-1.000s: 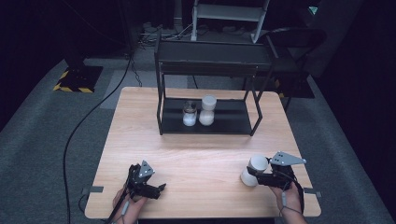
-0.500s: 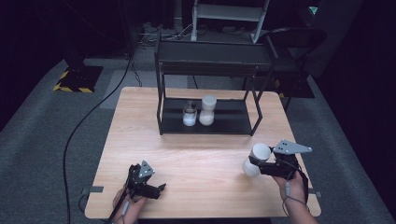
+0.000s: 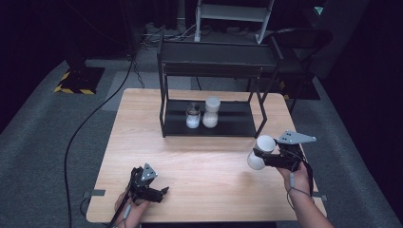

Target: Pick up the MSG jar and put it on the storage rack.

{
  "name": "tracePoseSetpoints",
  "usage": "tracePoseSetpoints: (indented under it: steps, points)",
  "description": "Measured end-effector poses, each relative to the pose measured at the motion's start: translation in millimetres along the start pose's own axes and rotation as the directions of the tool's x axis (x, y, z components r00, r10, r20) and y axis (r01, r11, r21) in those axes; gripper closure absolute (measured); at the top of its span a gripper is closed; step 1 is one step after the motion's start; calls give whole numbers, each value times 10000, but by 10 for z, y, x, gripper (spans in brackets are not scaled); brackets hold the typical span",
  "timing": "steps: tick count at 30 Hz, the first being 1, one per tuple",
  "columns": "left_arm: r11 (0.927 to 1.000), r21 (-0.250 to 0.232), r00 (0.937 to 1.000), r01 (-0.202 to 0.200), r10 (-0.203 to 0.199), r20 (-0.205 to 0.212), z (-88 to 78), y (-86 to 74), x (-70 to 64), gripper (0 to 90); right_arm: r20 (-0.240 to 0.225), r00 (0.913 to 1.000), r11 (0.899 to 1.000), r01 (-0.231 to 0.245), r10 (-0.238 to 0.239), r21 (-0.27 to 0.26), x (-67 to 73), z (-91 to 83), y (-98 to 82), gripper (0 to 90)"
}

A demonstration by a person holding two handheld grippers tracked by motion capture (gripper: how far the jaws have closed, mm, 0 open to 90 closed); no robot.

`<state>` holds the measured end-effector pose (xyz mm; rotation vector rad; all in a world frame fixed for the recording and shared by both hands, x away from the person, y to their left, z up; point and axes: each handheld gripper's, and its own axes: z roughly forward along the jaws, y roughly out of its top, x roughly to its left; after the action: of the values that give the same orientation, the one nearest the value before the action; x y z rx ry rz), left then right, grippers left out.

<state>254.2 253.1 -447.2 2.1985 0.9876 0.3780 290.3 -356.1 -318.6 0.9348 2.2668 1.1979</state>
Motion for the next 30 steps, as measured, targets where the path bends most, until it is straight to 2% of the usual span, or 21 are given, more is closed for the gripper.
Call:
tracePoseSetpoints:
  steps: [30]
  points:
    - [10000,-3,10000,29,-29,-41,6,5,-6,13,208,9996,9997,183,-180,-133,-294,197,585,332]
